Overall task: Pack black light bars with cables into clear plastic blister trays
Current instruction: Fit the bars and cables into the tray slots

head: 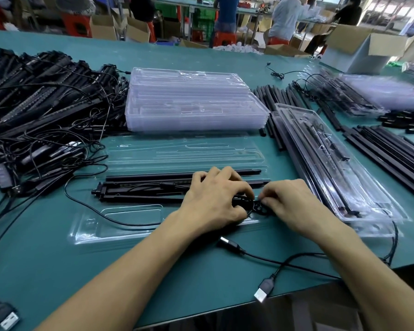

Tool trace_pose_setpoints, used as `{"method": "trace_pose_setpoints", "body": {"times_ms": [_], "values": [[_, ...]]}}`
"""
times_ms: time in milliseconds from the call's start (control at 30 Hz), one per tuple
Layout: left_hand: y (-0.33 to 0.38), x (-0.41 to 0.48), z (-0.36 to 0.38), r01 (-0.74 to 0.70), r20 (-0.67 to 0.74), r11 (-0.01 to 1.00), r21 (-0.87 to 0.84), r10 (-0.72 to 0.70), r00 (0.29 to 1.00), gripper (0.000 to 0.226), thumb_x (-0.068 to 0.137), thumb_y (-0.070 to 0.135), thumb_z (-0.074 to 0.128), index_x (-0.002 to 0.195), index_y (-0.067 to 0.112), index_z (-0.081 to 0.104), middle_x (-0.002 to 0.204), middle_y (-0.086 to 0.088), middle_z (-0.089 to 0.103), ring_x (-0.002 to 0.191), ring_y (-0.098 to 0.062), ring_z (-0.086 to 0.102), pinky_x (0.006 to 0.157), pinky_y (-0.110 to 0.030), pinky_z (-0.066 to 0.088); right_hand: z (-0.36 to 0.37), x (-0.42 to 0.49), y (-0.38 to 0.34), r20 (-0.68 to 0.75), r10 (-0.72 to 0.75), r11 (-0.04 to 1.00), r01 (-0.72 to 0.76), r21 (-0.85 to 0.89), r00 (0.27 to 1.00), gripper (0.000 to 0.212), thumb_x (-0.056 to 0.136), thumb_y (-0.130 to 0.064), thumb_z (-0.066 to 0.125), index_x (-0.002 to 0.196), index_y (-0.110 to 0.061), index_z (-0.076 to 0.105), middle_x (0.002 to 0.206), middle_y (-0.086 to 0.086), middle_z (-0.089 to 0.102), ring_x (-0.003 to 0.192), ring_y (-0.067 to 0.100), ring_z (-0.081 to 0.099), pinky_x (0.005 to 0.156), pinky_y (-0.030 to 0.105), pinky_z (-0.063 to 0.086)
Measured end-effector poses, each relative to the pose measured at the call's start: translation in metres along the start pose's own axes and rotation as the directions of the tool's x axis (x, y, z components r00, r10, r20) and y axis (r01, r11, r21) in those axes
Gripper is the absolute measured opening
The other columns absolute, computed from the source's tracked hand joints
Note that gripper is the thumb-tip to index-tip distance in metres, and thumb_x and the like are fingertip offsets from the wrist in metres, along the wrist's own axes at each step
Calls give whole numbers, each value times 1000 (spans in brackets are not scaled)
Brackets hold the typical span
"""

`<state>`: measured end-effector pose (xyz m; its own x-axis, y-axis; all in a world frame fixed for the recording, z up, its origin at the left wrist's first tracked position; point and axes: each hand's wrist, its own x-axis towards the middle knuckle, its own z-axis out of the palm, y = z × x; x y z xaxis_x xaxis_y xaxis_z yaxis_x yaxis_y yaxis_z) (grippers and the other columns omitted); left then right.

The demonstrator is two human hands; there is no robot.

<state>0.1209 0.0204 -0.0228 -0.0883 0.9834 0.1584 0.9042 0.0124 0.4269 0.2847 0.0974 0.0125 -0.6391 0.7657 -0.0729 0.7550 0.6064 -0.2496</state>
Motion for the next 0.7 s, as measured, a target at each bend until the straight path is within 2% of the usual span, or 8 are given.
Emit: {"method": "trace_pose_setpoints", "body": {"times_ms": [100,167,233,300,400,500,567,700], "values": [[-3,-2,1,-17,-6,999,-34,17,1000,34,76,42,59,109,51,65,118,21,46,114,-7,36,105,-33,21,4,-12,4,-60,-43,999,44,15,997,12,91,-23,65,95,-26,76,90,-4,74,94,21,65,84,34,50],[-3,-2,2,-41,-44,999,-30,40,998,34,77,40,62,109,48,69,113,17,44,109,-8,33,99,-29,22,12,-18,4,-95,-87,996,85,-28,992,15,93,-34,60,92,-26,73,77,-5,69,90,25,63,77,36,48],[-1,-3,3,-56,-74,998,13,57,996,33,78,39,61,110,45,70,105,16,45,102,-10,34,94,-30,23,15,-16,5,-131,-80,995,87,46,988,22,92,-44,60,105,-31,71,69,-8,62,89,25,61,80,37,47],[1,-4,2,-58,-61,997,46,61,996,34,81,38,59,114,43,69,102,15,51,100,-12,41,93,-33,27,12,-10,4,-117,-50,988,66,137,992,30,87,-46,67,116,-38,67,66,-11,64,85,18,60,77,32,46],[3,-6,1,-69,-40,998,4,69,997,35,82,34,61,115,36,71,102,10,56,99,-15,50,89,-33,39,10,-4,1,-69,-50,993,57,104,996,27,82,-45,73,108,-45,69,66,-9,63,73,12,57,66,28,40],[2,-9,0,-36,-114,993,-111,23,993,28,78,32,66,105,28,73,103,10,55,94,-14,55,80,-29,45,11,-6,4,-76,-54,988,64,141,996,31,80,-43,76,110,-44,71,75,-9,61,79,14,59,75,32,48],[1,-10,0,-24,-120,992,-121,9,993,27,77,32,66,103,25,72,104,10,55,97,-12,53,82,-30,47,15,-11,4,-99,-82,991,92,93,992,32,84,-45,71,116,-48,66,82,-8,56,88,17,57,79,36,48],[0,-8,0,-31,-111,996,-80,22,994,25,81,32,64,101,20,74,101,7,58,100,-14,46,87,-36,48,15,-18,-1,-99,-114,986,100,-136,989,34,92,-53,55,125,-56,53,87,-10,48,95,22,59,70,34,47]]}}
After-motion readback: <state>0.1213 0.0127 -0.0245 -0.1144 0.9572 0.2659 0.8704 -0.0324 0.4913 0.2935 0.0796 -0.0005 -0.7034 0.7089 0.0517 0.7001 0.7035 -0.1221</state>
